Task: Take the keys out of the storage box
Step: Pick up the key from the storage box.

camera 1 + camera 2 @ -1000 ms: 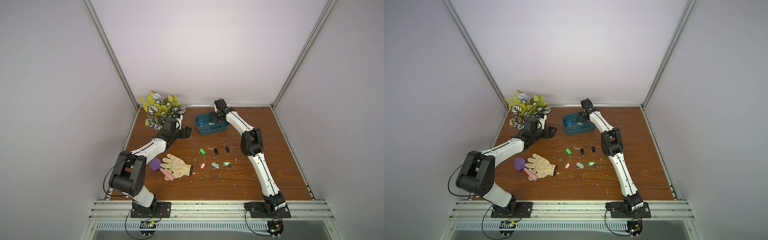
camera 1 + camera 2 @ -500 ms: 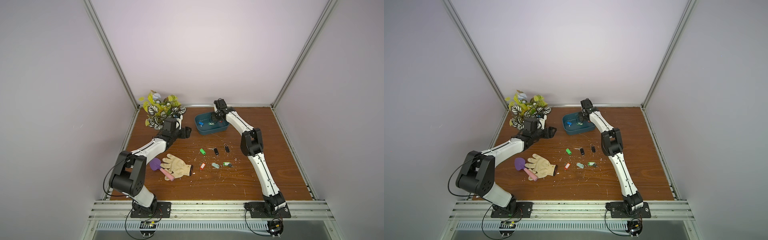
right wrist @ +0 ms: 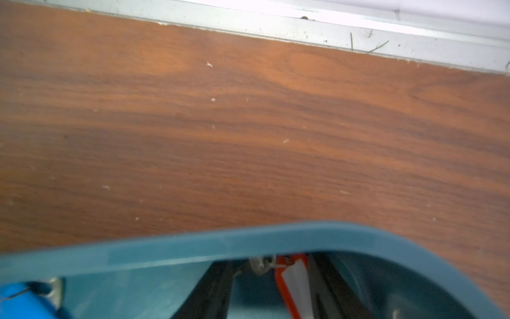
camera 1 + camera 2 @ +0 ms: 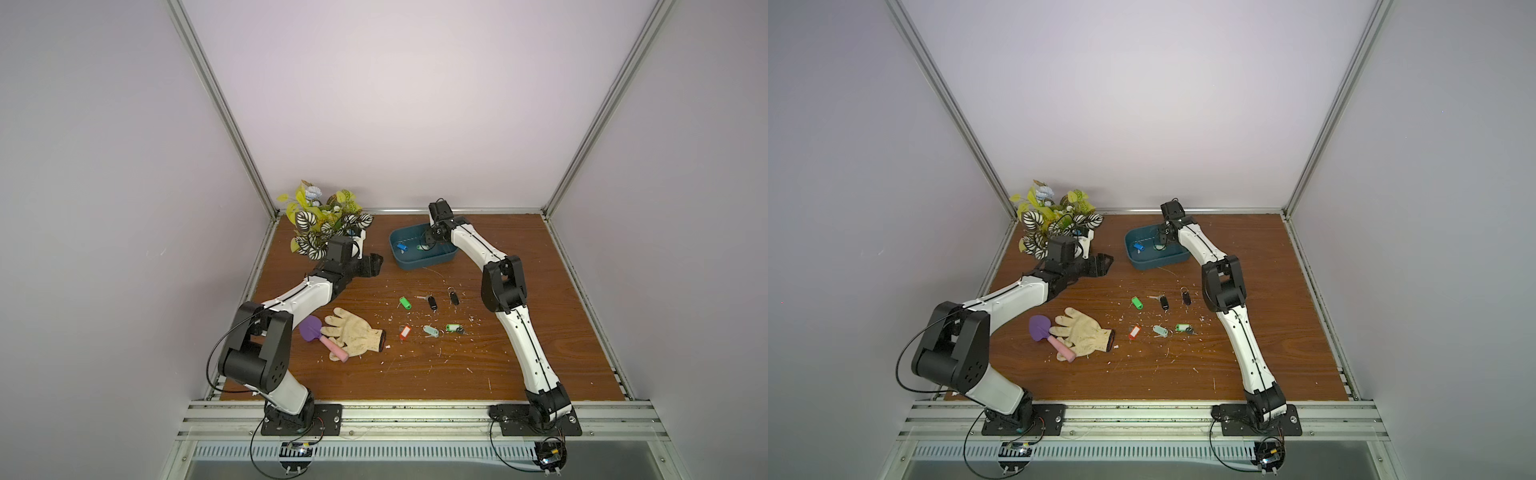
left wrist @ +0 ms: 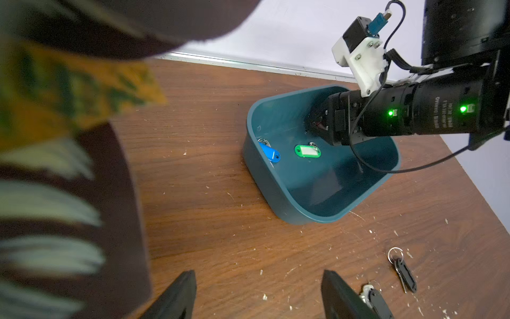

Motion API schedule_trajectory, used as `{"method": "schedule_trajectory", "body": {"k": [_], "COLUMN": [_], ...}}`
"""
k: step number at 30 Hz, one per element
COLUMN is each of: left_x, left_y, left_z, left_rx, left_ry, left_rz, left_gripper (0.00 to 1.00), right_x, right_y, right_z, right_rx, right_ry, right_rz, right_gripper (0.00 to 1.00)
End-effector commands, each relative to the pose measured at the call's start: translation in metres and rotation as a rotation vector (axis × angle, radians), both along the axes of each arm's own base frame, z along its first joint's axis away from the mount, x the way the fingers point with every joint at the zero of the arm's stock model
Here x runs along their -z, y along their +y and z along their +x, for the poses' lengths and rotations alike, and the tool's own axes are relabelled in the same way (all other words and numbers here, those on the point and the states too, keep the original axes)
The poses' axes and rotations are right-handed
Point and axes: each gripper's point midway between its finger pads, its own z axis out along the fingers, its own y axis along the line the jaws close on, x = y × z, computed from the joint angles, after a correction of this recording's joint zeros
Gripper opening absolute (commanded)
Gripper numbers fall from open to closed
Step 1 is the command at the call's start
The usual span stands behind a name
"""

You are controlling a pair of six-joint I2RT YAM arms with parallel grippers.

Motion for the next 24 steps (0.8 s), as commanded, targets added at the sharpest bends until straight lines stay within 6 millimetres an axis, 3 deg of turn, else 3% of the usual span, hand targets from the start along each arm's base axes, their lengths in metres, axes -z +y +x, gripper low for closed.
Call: {"method": "schedule_trajectory", "body": {"k": [1,6,17,24], "left_x": [-0.009,-0.01,-0.01,-0.011], "left_y": [0.001,0.002,0.002,0.001], "left_z": [0.009,0.009,0.009,0.008], "left_rx": [0.007,0.003,0.005,0.009], "left_ry": [-0.034,-0.037,-0.036,-0.038], "left_rz": [-0.007,-0.006,-0.008,-0.012], "left_gripper": [0.75,0.75,0.75,0.75], "right_x": [0.013,0.011,-0.035,-0.075], "right_y": [0.011,0.01,0.011,0.018], "right_z": [-0.012,-0.01,-0.006,-0.009], "right_rx": [-0.03,-0.017,-0.025,-0.053], "right_ry": [0.064,0.056,-0.022,-0.079], "right_rz": [0.033,0.026,0.039,0.075], "right_gripper": [0.42,0.24,0.0,0.0]}}
